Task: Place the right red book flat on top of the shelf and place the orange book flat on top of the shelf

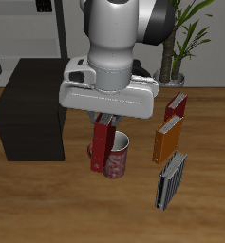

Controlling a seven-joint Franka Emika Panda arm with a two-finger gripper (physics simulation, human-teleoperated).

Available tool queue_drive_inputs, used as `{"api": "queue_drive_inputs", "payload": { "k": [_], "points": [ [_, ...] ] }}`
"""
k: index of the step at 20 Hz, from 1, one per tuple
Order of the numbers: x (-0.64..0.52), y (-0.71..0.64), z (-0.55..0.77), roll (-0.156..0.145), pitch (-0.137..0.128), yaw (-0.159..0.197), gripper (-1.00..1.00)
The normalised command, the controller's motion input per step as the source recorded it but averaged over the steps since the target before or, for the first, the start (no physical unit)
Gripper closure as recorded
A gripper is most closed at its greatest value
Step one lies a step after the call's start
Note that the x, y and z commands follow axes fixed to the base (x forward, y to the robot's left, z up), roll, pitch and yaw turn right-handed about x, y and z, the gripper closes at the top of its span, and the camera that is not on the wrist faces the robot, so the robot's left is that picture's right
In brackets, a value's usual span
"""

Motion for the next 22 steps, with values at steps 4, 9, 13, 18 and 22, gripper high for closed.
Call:
{"api": "queue_drive_inputs", "payload": {
  "k": [4, 9, 13, 18, 22],
  "points": [
    [-0.66, -0.21, 0.54, 0.026, -0.013, -0.007, 1.0],
    [-0.88, -0.14, 0.4, -0.019, -0.075, 0.092, 1.0],
    [-0.62, 0.02, 0.06, -0.009, 0.011, 0.022, 1.0],
    [-0.71, -0.01, 0.13, 0.028, -0.023, -0.018, 1.0],
    [-0.56, -0.06, 0.06, 0.021, -0.026, 0.024, 1.0]
  ]
}}
